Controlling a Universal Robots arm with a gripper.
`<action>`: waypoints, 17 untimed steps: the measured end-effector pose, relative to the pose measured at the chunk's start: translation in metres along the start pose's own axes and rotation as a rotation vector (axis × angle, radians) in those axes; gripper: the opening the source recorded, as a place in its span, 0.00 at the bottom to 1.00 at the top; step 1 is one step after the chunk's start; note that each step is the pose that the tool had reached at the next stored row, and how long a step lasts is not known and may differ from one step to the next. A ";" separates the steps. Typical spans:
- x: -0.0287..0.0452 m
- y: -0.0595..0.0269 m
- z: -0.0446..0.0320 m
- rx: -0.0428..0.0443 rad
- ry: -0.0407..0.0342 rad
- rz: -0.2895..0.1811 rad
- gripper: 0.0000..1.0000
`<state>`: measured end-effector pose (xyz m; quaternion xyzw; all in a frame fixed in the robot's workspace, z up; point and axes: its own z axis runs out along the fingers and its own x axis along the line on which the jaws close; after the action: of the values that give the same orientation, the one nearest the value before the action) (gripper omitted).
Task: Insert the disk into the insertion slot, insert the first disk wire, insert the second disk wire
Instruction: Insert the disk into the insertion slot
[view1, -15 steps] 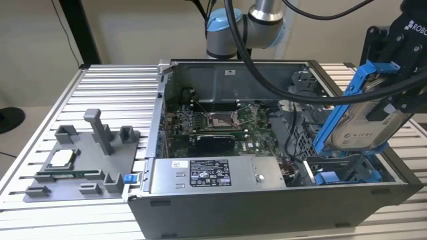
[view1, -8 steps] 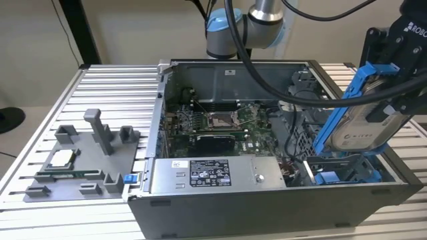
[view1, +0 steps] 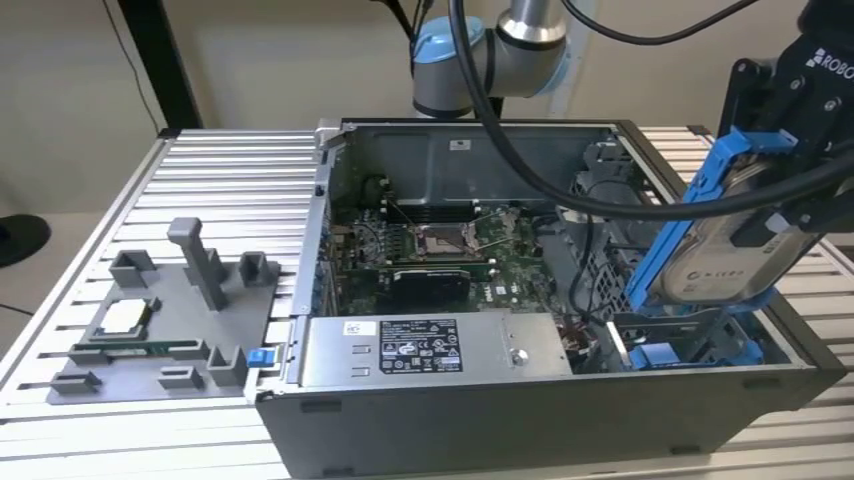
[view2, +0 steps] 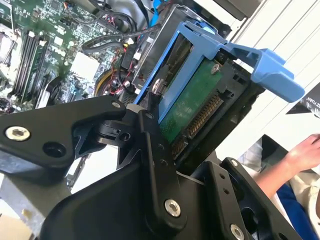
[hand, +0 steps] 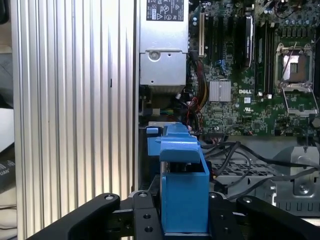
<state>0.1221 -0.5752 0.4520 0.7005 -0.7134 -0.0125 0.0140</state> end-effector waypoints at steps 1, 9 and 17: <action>0.0000 0.0000 0.0003 0.0000 0.0000 0.000 0.00; 0.0001 -0.0002 0.0050 0.0000 -0.0002 0.000 0.00; 0.0000 -0.0052 0.0153 0.0000 -0.0001 0.000 0.00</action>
<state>0.1267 -0.5754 0.4365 0.7005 -0.7134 -0.0125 0.0140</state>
